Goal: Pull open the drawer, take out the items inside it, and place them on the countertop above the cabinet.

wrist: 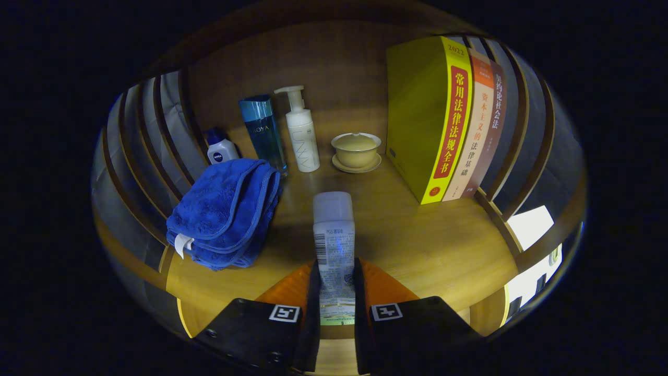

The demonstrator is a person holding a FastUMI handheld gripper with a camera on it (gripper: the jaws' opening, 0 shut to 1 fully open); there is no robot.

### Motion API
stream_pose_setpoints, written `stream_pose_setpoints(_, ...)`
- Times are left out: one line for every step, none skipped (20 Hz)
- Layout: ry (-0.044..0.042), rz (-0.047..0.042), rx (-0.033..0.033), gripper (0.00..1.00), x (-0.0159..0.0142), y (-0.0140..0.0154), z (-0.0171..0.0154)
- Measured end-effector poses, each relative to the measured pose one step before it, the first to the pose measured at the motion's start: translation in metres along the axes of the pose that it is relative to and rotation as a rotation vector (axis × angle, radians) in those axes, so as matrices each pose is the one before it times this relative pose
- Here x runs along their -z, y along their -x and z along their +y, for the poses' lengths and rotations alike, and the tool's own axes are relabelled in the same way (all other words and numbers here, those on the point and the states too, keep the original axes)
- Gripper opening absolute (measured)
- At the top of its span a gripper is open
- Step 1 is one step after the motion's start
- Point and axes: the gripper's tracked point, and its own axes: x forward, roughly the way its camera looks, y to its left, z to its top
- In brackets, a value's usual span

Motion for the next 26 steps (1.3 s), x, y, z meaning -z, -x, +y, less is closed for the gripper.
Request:
stream_pose_setpoints(0.00074, -0.00481, -0.00504, 0.36, 0.00106, -0.00279, 0.00033)
stream_pose_setpoints(-0.00163, -0.00183, -0.00566, 0.36, 0.00168, -0.00279, 0.00027)
stream_pose_setpoints(0.0029, -0.0015, -0.00464, 0.38, 0.00166, 0.00023, 0.00017)
stream_pose_setpoints(0.0089, -0.01056, 0.00018, 0.39, -0.00182, -0.00013, -0.00005)
stream_pose_setpoints(0.00597, -0.00045, 0.0012, 0.39, 0.00069, -0.00185, 0.00028)
stream_pose_setpoints(0.00927, -0.00819, 0.0004, 0.41, -0.00039, 0.00042, 0.00035)
stream_pose_setpoints(0.00849, -0.00799, -0.00392, 0.41, -0.00025, -0.00284, 0.00133)
stream_pose_setpoints(0.0076, -0.01827, -0.00455, 0.43, -0.00094, 0.00008, 0.00121)
stream_pose_setpoints(0.00876, -0.01107, -0.00548, 0.43, 0.0003, -0.00163, 0.00058)
stream_pose_setpoints(0.00318, -0.01116, -0.00162, 0.43, -0.00001, -0.00071, -0.00063)
stream_pose_setpoints(-0.00174, -0.01627, -0.00292, 0.46, -0.00165, -0.00007, 0.0001)
stream_pose_setpoints(-0.00485, -0.01274, -0.00367, 0.46, 0.00073, -0.00021, 0.0003)
stream_pose_setpoints(-0.00513, -0.01692, -0.00661, 0.46, -0.00074, -0.00046, 0.00068)
stream_pose_setpoints(-0.00124, -0.0096, -0.00476, 0.46, 0.00033, 0.00018, -0.00023)
stream_pose_setpoints(0.00362, -0.01354, -0.00507, 0.49, -0.00089, -0.00155, 0.00004)
stream_pose_setpoints(0.00953, 0.0053, 0.00261, 0.51, 0.00419, -0.00094, -0.00102)
stream_pose_setpoints(0.01502, -0.00131, 0.00569, 0.54, 0.00352, -0.00057, -0.0001)
stream_pose_setpoints(0.01703, -0.01517, 0.00413, 0.57, 0.00086, 0.00098, 0.00073)
stream_pose_setpoints(0.01498, -0.02051, 0.01284, 0.61, -0.0016, 0.00011, -0.00148)
stream_pose_setpoints(0.01266, -0.00711, 0.00812, 0.64, 0.00277, 0.00261, 0.0009)
stream_pose_setpoints(0.00497, -0.01382, 0.00198, 0.68, -0.00028, 0.00162, 0.00101)
stream_pose_setpoints(0.00209, -0.01095, -0.01758, 0.73, -0.00101, 0.00251, 0.00571)
stream_pose_setpoints(0.00407, -0.0138, -0.00654, 0.77, -0.00242, 0.00206, 0.00408)
stream_pose_setpoints(0.01053, -0.01011, 0.00347, 0.81, -0.00137, 0.00158, -0.00037)
stream_pose_setpoints(0.01343, -0.01004, 0.00599, 0.85, -0.00193, 0.00298, 0.00005)
stream_pose_setpoints(0.01865, -0.01667, 0.00329, 0.89, -0.00332, 0.00325, 0.00162)
